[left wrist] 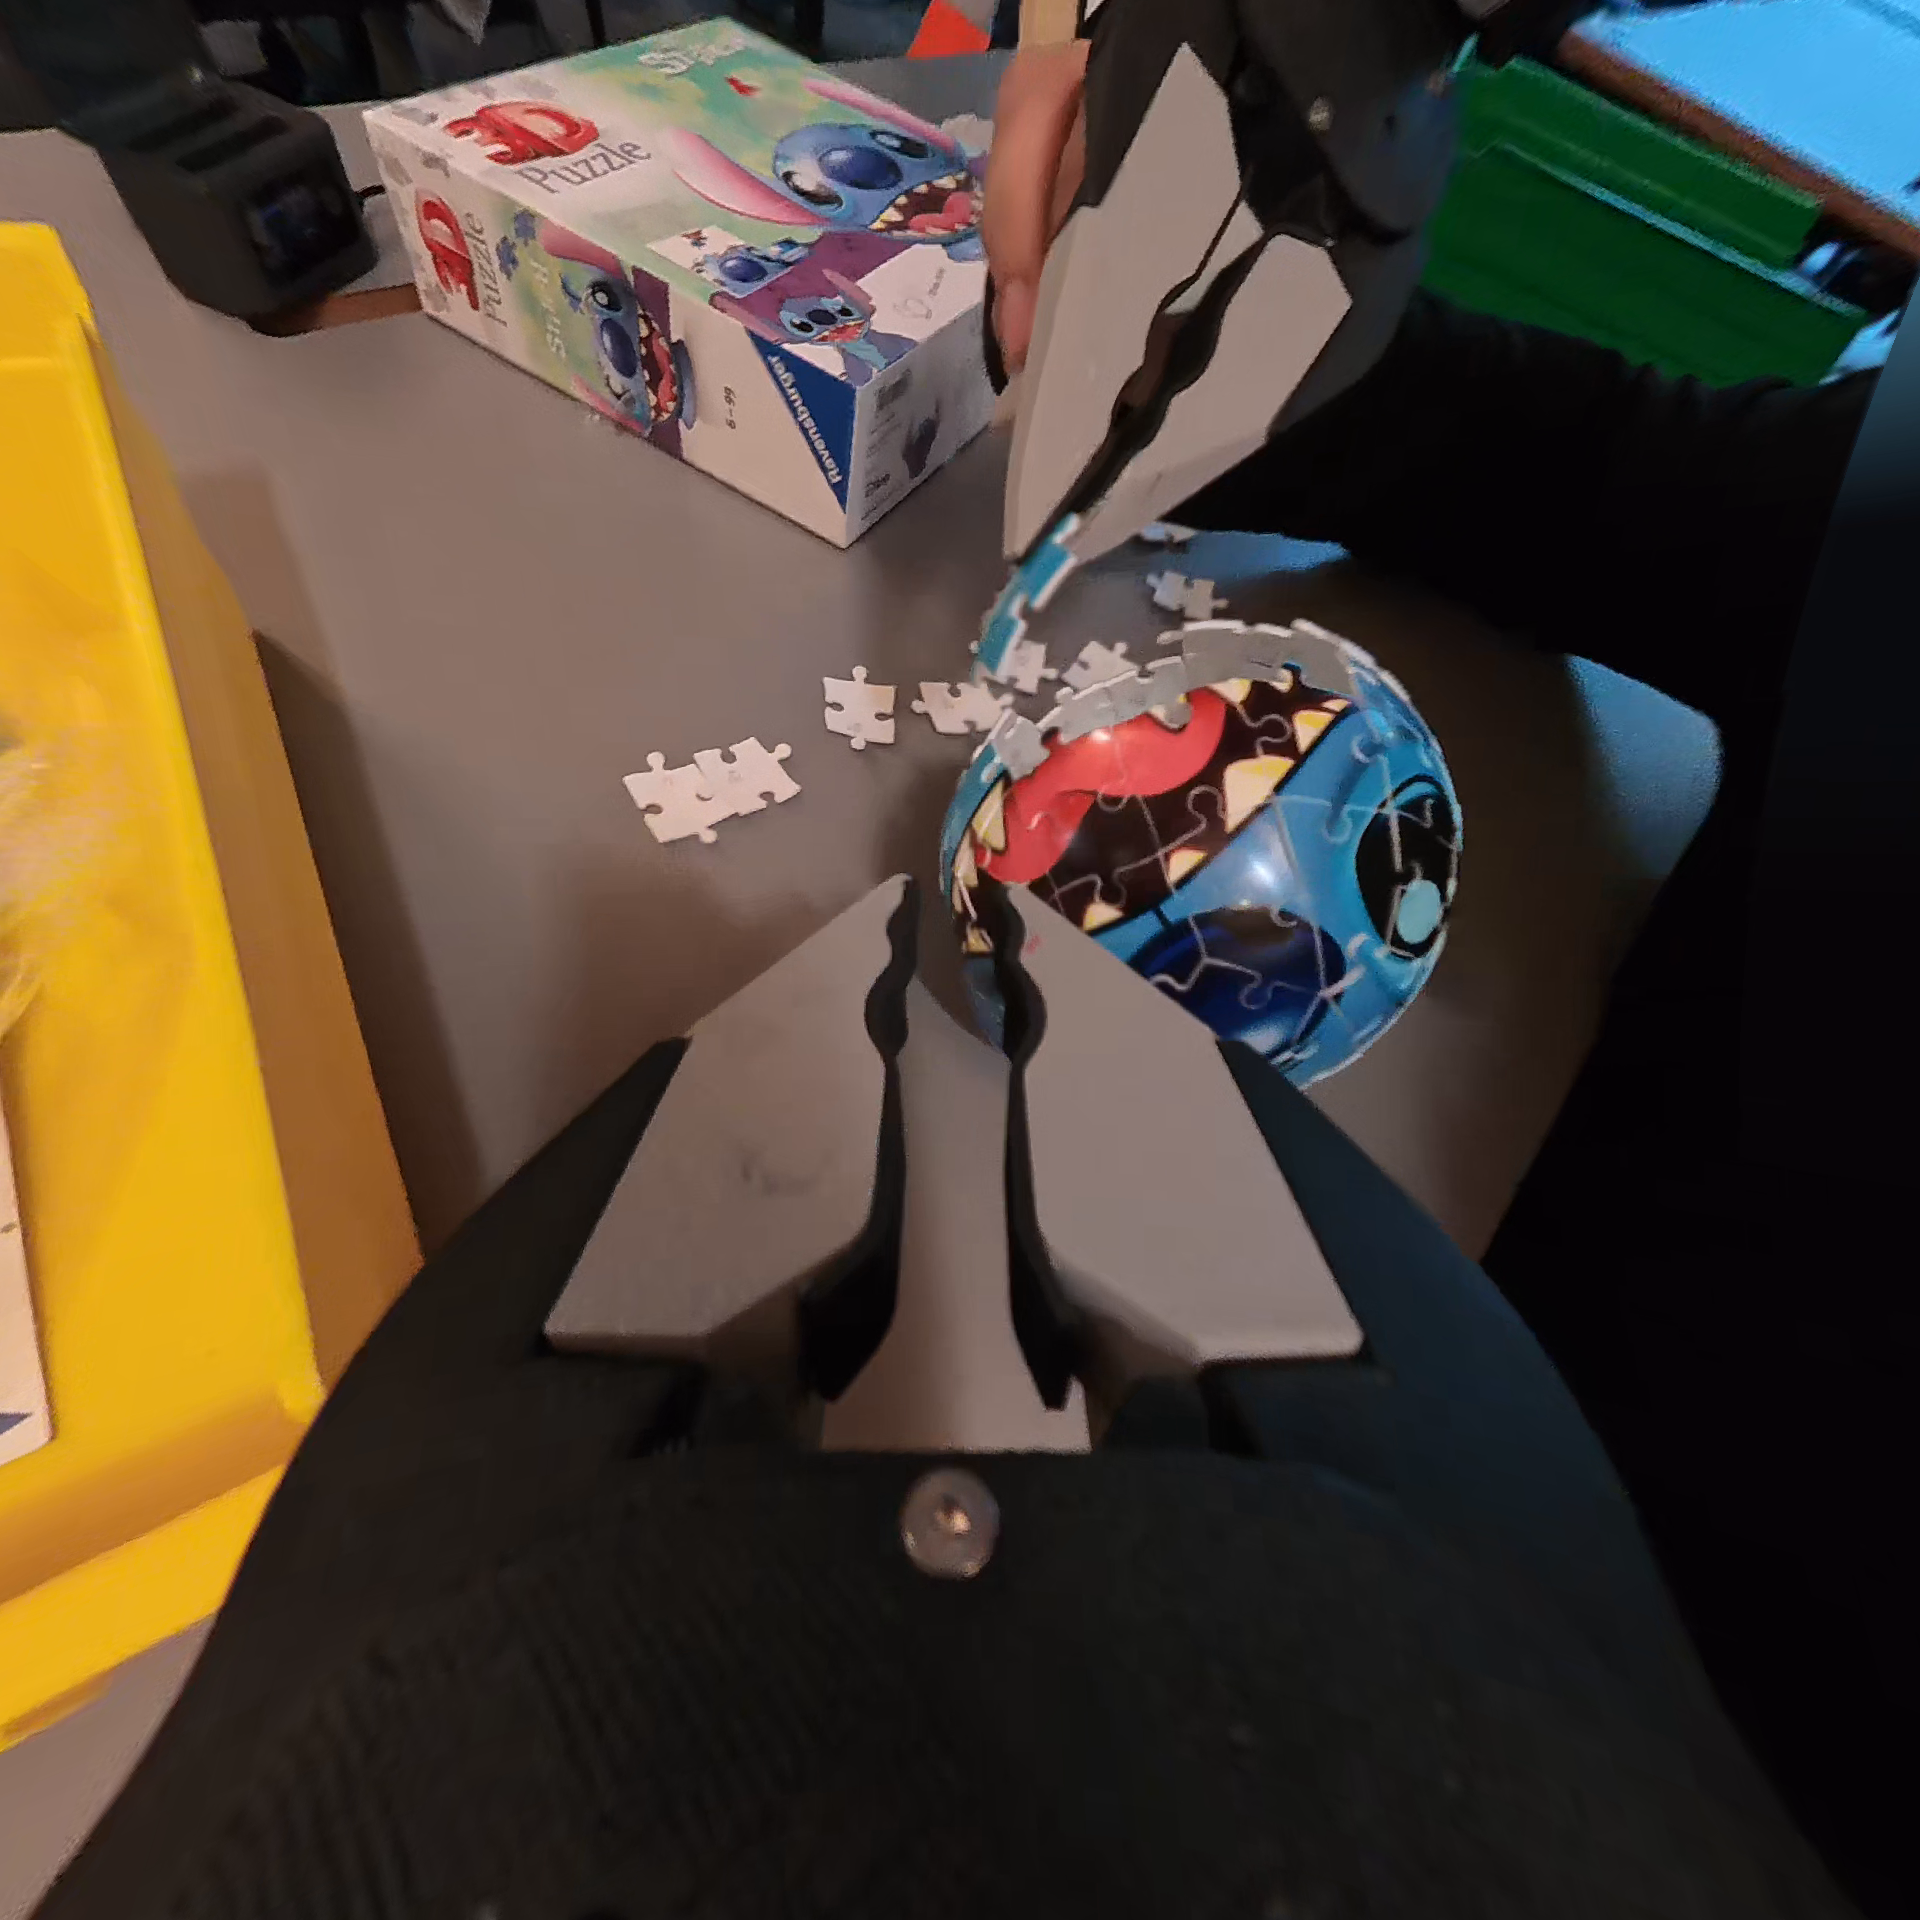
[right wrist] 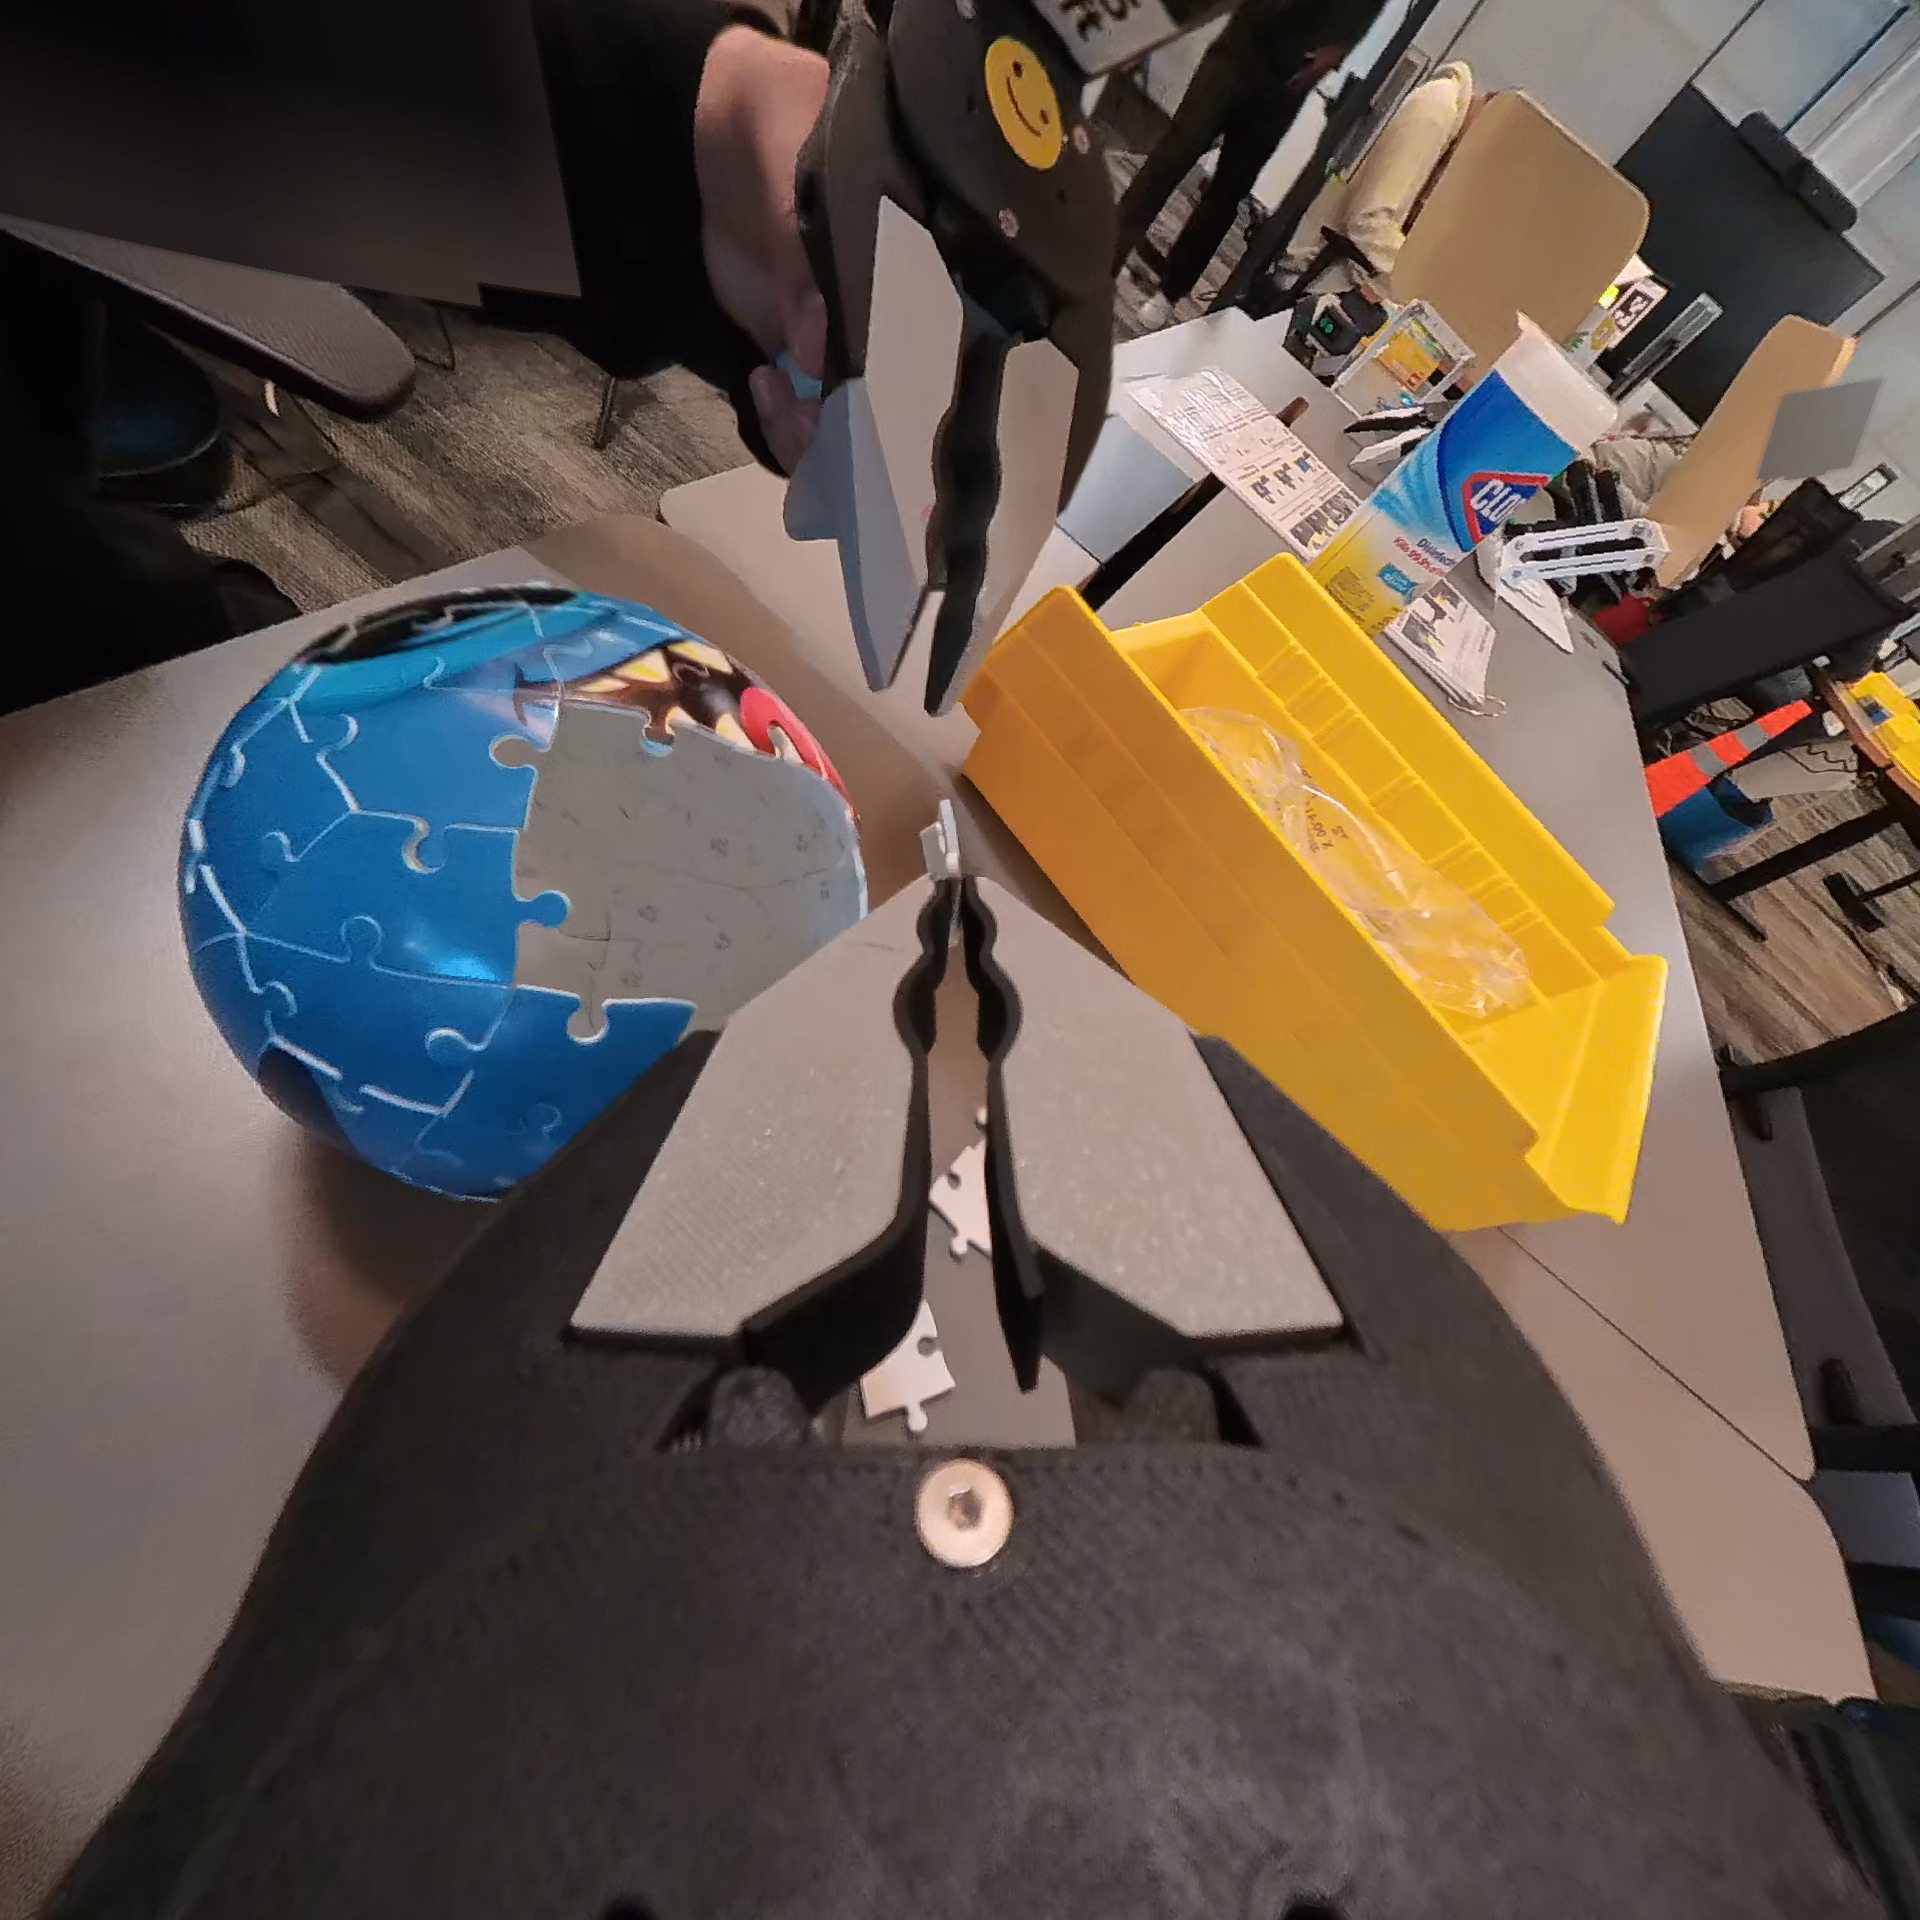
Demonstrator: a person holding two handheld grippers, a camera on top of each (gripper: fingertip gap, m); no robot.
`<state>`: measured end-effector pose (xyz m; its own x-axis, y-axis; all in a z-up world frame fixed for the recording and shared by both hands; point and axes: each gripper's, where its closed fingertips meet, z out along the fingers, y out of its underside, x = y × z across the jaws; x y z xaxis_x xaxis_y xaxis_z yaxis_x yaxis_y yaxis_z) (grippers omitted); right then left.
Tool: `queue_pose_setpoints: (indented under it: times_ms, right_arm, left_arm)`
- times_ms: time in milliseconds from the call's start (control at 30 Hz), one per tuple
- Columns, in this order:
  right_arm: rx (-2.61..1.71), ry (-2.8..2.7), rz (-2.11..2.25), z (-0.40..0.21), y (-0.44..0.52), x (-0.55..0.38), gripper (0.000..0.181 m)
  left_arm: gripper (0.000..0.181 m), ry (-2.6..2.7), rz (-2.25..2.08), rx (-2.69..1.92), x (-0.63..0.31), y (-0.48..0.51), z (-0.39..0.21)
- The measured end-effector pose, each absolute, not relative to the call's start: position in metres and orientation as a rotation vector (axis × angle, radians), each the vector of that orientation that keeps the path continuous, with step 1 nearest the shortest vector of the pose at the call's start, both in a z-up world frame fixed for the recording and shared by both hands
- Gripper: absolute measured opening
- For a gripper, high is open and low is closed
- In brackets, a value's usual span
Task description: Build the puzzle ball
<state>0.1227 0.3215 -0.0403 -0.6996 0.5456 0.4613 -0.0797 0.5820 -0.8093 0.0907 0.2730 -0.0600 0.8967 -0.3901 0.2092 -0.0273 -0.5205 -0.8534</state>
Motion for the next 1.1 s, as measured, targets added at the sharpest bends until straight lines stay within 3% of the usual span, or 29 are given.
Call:
queue_pose_setpoints:
  times_ms: [433, 667, 1100]
  right_arm:
    - [-0.467, -2.02, 1.253, -0.017, 0.318, 0.114, 0.0]
    - [-0.366, -2.104, 1.107, -0.018, 0.301, 0.114, 0.0]
    - [-0.344, -2.224, 1.057, -0.039, 0.317, 0.126, 0.0]
  left_arm:
    - [0.013, 0.249, -0.56, -2.044, 0.085, 0.227, -0.08]
    - [0.011, 0.182, -0.461, -2.069, 0.083, 0.194, -0.074]
    - [0.011, 0.343, -0.348, -2.138, 0.101, 0.27, -0.043]
